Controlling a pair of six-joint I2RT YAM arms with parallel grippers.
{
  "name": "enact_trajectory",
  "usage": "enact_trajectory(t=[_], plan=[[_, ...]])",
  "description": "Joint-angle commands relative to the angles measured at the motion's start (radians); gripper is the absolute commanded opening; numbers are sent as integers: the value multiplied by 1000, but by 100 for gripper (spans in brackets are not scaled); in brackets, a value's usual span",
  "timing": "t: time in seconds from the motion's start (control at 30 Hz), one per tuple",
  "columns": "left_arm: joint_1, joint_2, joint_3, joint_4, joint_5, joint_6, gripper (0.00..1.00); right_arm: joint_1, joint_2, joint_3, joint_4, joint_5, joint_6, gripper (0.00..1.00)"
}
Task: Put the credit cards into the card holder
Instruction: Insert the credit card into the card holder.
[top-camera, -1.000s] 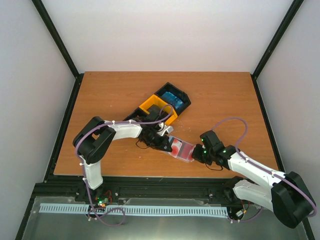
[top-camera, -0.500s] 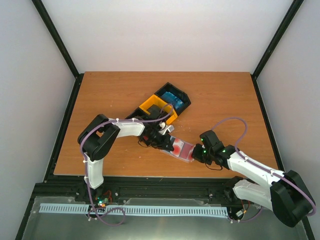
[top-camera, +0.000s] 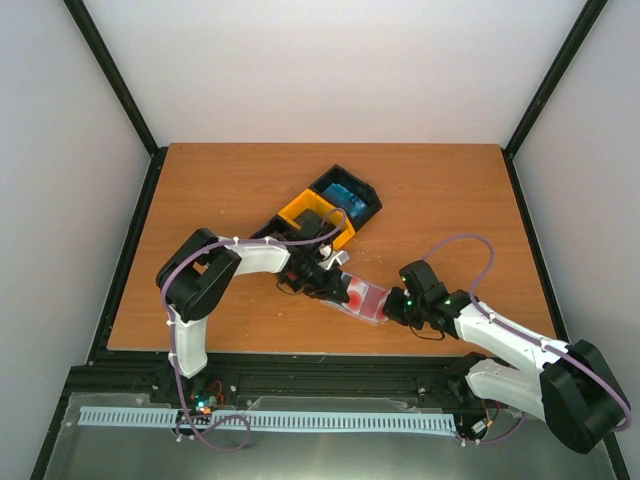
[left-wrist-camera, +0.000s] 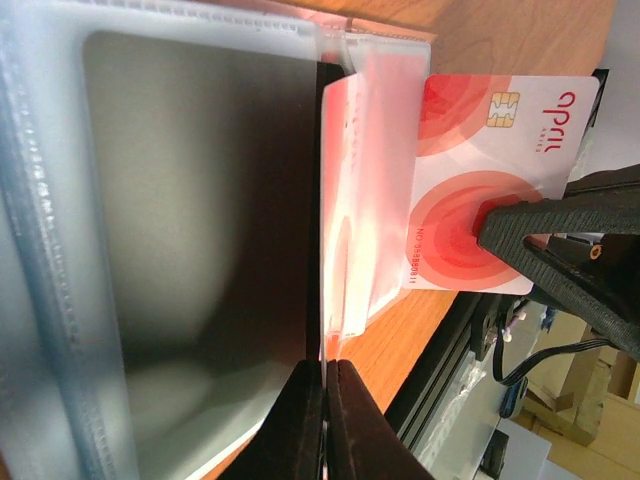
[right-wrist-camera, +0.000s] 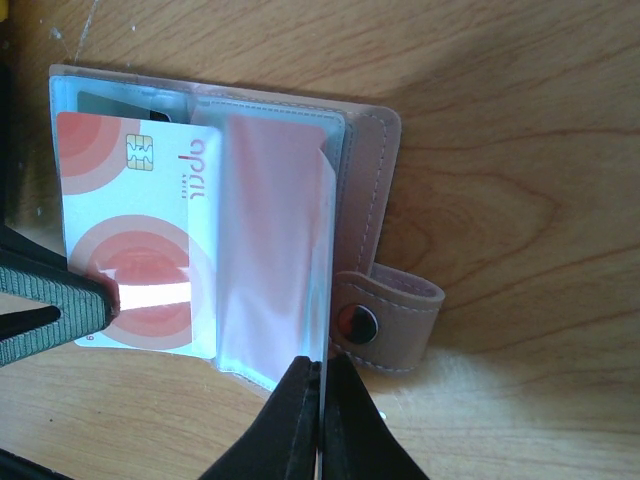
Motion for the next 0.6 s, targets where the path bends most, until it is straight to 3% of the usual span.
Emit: enact_trajectory(t=[0.0,0.3,0.57], plan=[[-27,23,0,2,-3,-4,2,8,21,-10,-11,14,5,3],[-35,27,26,16,-7,-33,5,8,17,-9,-12,13,7,3],[-51,-37,18,11,-215,-56,1,8,10,-11,-10,13,8,3]])
